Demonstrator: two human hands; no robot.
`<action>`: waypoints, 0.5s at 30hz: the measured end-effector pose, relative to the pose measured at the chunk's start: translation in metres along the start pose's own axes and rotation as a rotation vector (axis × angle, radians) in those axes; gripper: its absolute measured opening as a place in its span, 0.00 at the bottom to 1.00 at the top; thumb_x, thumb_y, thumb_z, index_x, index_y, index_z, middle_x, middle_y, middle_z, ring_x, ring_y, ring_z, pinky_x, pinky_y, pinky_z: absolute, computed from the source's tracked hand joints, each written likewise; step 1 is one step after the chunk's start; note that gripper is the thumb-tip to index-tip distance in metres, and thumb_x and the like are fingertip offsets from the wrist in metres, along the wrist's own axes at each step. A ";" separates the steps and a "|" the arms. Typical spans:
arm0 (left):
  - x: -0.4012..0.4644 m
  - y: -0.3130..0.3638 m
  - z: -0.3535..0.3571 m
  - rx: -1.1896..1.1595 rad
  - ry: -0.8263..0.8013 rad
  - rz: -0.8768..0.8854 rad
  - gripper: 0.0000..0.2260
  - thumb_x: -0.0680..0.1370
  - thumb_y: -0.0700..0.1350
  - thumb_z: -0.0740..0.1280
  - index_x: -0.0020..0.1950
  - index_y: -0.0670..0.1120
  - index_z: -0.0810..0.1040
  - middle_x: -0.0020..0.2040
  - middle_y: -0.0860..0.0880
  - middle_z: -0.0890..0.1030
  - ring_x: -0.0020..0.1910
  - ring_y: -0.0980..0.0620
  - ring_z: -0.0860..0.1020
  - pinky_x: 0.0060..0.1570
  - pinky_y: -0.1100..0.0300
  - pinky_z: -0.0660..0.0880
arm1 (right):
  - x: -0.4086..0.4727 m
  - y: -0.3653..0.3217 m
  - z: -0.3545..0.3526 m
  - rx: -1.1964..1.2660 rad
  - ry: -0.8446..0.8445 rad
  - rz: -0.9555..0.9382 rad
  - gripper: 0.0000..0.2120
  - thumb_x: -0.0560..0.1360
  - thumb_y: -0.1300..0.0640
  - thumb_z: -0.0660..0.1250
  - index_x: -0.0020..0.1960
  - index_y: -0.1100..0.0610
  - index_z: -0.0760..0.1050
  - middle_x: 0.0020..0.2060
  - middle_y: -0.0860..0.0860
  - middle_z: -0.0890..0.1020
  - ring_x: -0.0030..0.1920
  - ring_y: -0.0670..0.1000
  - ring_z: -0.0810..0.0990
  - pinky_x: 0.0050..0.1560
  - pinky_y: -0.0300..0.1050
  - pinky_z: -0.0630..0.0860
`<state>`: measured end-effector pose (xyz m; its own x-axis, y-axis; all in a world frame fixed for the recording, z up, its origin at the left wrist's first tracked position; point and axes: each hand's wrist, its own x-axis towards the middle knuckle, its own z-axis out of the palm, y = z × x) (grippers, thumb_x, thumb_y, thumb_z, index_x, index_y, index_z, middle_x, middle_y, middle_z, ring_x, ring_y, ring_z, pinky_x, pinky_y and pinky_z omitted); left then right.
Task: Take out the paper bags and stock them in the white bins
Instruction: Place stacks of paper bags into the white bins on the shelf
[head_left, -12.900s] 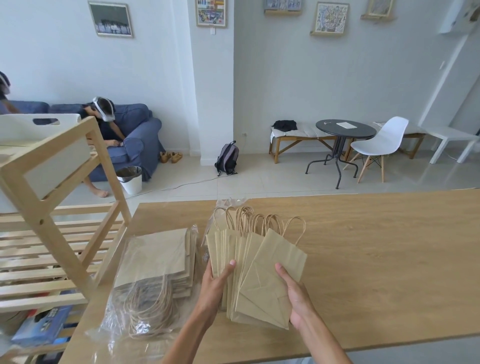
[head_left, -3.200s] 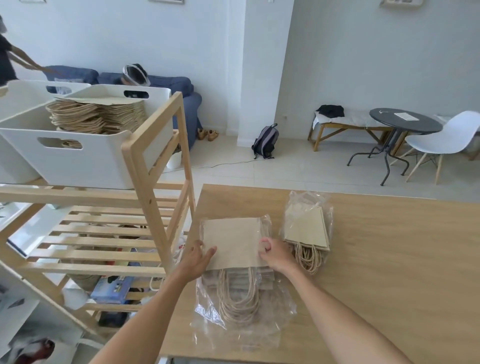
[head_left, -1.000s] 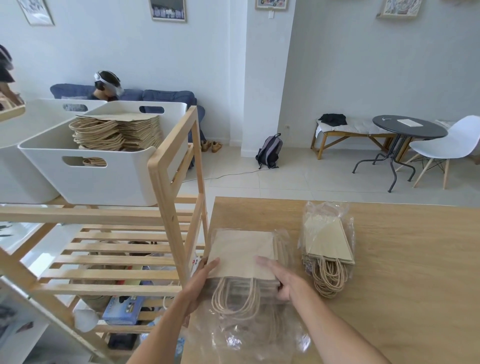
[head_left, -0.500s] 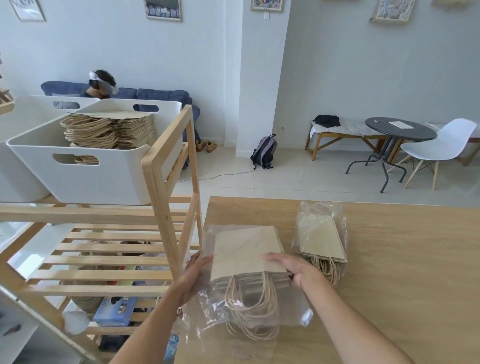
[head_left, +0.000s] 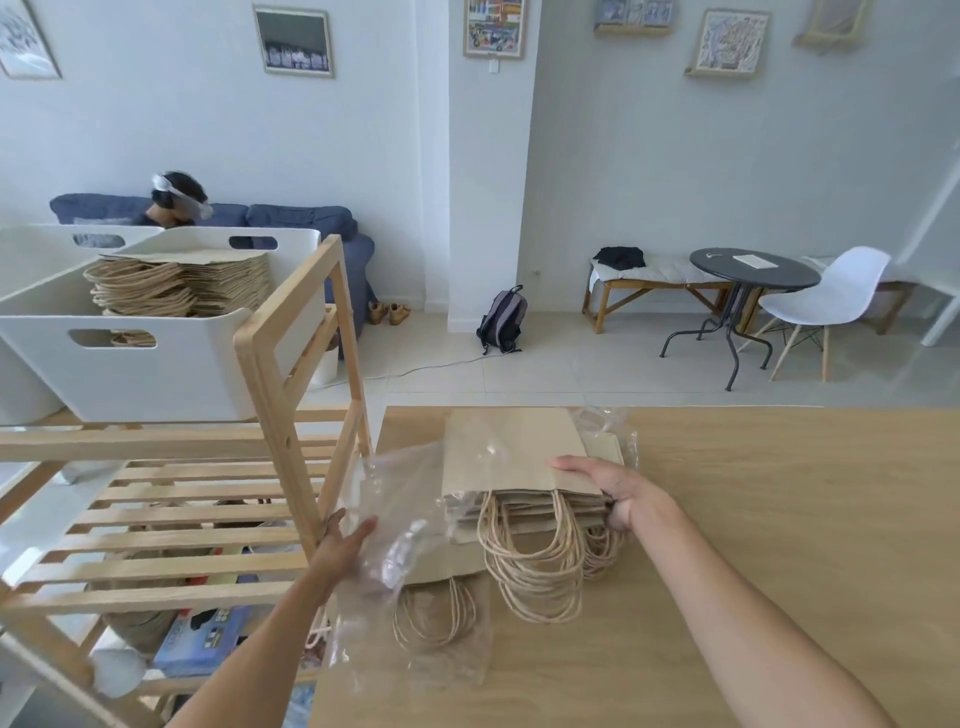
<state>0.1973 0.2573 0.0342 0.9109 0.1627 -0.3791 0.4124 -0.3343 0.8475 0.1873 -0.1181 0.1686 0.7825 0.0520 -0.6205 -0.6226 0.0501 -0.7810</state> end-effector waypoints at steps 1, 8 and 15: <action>-0.002 0.000 -0.001 0.018 0.001 0.008 0.35 0.81 0.56 0.67 0.82 0.47 0.54 0.81 0.38 0.58 0.77 0.35 0.63 0.75 0.39 0.62 | -0.004 -0.001 -0.006 0.023 0.006 -0.006 0.22 0.66 0.53 0.81 0.56 0.62 0.82 0.53 0.63 0.86 0.47 0.60 0.86 0.61 0.60 0.80; -0.026 0.019 0.007 0.414 0.057 0.181 0.40 0.79 0.64 0.64 0.83 0.44 0.55 0.82 0.38 0.55 0.80 0.37 0.57 0.78 0.40 0.55 | -0.025 -0.013 -0.028 0.072 0.004 -0.063 0.26 0.62 0.54 0.82 0.56 0.62 0.81 0.45 0.64 0.87 0.44 0.60 0.86 0.60 0.61 0.80; -0.059 0.009 0.040 0.922 -0.220 0.463 0.35 0.78 0.67 0.63 0.81 0.54 0.61 0.83 0.47 0.57 0.81 0.47 0.57 0.79 0.47 0.56 | -0.039 -0.017 -0.034 0.094 -0.039 -0.062 0.22 0.63 0.55 0.81 0.52 0.63 0.82 0.41 0.63 0.87 0.35 0.59 0.87 0.41 0.56 0.85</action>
<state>0.1478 0.2074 0.0487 0.9253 -0.3028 -0.2283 -0.2119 -0.9121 0.3510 0.1678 -0.1547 0.2039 0.8198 0.0844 -0.5664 -0.5725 0.1477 -0.8065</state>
